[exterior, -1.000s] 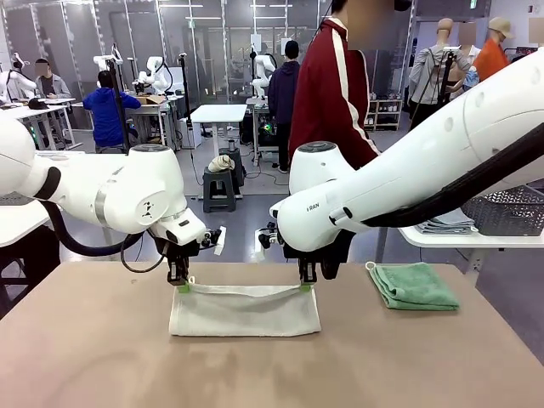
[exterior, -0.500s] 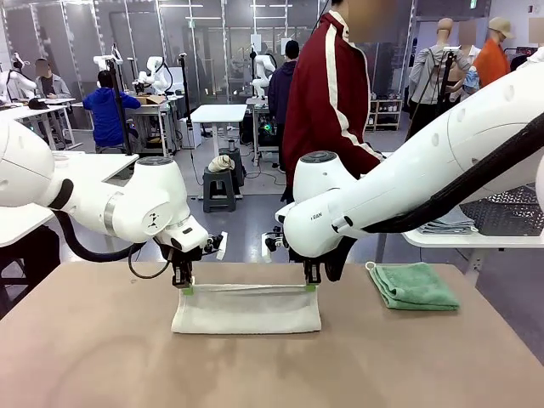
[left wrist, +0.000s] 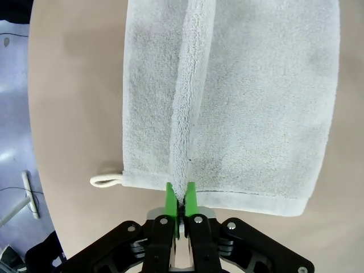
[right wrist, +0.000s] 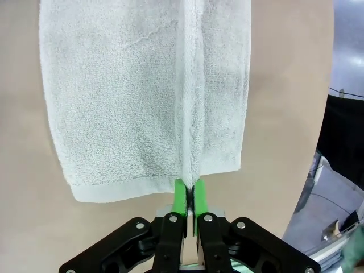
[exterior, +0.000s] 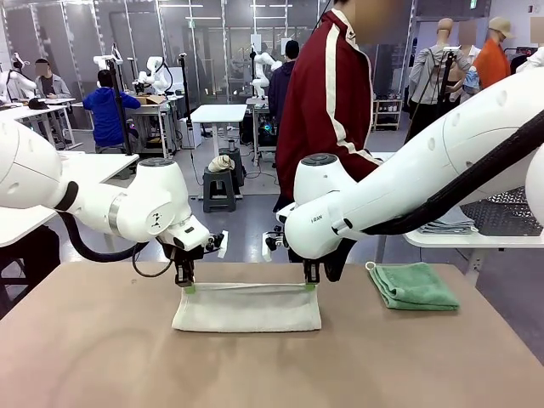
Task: Fold the towels and place them in the basket.
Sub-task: When a person lays out a Towel with hook on the table, fold it in half twice.
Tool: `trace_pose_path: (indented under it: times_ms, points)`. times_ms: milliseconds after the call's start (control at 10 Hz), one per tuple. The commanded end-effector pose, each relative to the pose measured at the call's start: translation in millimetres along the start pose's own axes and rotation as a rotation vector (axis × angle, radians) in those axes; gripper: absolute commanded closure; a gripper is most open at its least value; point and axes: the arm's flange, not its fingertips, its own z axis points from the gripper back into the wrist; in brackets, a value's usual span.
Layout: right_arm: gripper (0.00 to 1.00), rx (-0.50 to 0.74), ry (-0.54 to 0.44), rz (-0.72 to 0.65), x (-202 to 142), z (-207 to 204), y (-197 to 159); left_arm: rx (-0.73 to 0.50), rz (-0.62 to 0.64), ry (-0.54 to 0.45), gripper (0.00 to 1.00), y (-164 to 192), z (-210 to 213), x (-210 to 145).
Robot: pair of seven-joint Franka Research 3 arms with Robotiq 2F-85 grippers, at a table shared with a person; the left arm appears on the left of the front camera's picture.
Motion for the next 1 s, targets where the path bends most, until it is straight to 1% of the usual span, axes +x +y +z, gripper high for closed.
trace_pose_path:
  times_ms: [0,100,200,300,400,500,600,700,800,900]
  points:
    - [0.81,-0.013,-0.001,-0.024,-0.2,-7.6,-8.3,-0.001,0.015,0.012,0.80,11.3,-7.4,2.2]
    - [0.73,-0.009,-0.008,-0.019,0.3,-9.4,-8.5,-0.005,0.020,0.016,0.71,10.8,-7.9,1.8]
    - [0.61,-0.010,-0.007,-0.018,-1.0,-13.7,-11.2,-0.004,0.024,0.018,0.61,12.3,-10.6,1.5]
    - [0.53,-0.019,-0.013,-0.012,-2.8,-16.7,-12.8,0.003,0.030,0.018,0.52,13.0,-12.1,0.1]
    - [0.41,-0.034,-0.026,-0.011,-4.5,-17.2,-13.3,0.040,0.045,0.017,0.42,12.1,-10.3,-2.1]
    - [0.33,-0.065,-0.057,-0.013,-7.0,-11.0,-12.0,0.093,0.059,0.018,0.33,10.0,-0.9,-4.6]
    - [0.21,-0.089,-0.072,-0.022,-12.0,-0.4,-11.5,0.149,0.070,0.018,0.22,7.3,15.8,-8.2]
    - [0.13,-0.076,-0.084,-0.053,-16.2,14.1,-10.4,0.134,0.060,-0.001,0.14,4.6,33.7,-12.0]
    - [0.13,-0.026,-0.097,-0.078,-19.4,36.6,-3.9,0.063,0.026,-0.022,0.14,-0.3,54.2,-18.0]
    - [0.13,0.073,-0.101,-0.157,-23.5,64.8,6.9,-0.020,0.012,-0.058,0.14,-7.1,77.6,-26.8]
